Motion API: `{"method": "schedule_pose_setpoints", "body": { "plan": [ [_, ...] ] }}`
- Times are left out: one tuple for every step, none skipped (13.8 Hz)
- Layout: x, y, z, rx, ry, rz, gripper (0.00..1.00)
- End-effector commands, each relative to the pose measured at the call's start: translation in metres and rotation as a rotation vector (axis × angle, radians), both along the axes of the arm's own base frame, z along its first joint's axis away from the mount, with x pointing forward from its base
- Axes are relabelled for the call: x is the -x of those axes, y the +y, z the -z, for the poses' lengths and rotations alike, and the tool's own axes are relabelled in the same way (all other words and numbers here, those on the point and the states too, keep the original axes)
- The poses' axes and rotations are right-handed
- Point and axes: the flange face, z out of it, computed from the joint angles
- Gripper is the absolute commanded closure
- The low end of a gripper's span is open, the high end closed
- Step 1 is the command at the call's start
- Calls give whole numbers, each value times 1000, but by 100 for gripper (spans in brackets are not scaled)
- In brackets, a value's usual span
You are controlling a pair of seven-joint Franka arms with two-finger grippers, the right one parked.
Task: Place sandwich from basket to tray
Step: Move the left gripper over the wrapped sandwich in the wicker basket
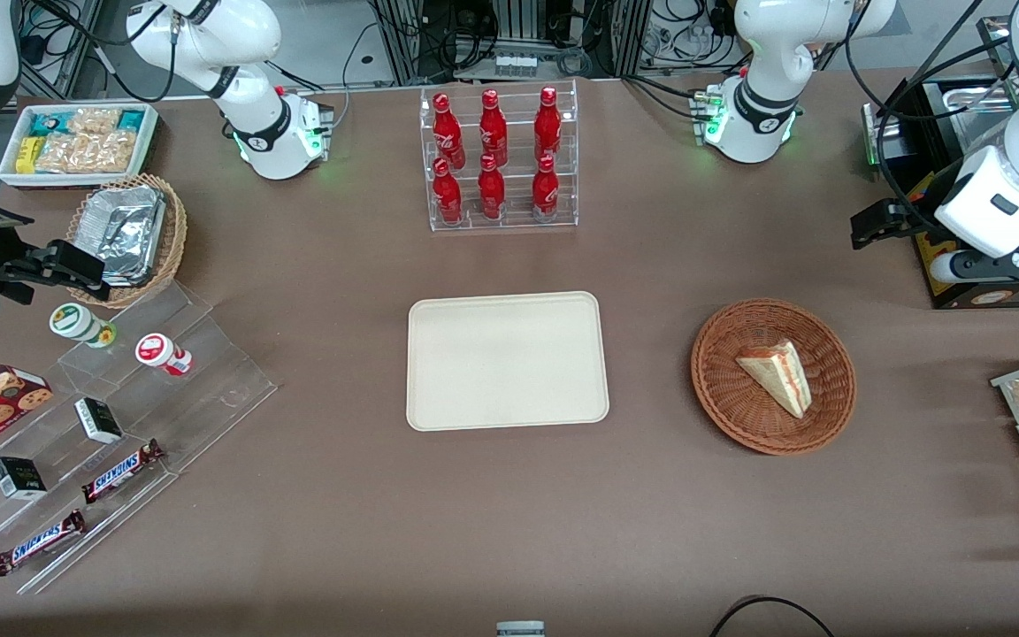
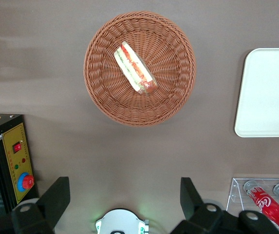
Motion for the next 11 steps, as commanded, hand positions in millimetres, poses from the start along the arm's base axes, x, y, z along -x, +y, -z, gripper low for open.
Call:
{"method": "schedule_pose_setpoints", "body": {
  "plan": [
    [2,-2,-4,19,-5,36,0],
    [-1,-3,0,21,-1,36,0],
    [-3,-3,8,20,5,37,0],
    [-6,-4,20,20,0,39,0],
    [-9,-6,30,22,-17,41,0],
    [-11,-7,42,22,-18,42,0],
    [-12,-6,55,22,-21,40,0],
    [-12,-6,72,22,-20,39,0],
    [-12,-7,88,22,-26,39,0],
    [-12,-6,100,22,-31,37,0],
    [-12,-6,113,22,-41,34,0]
  ]
}}
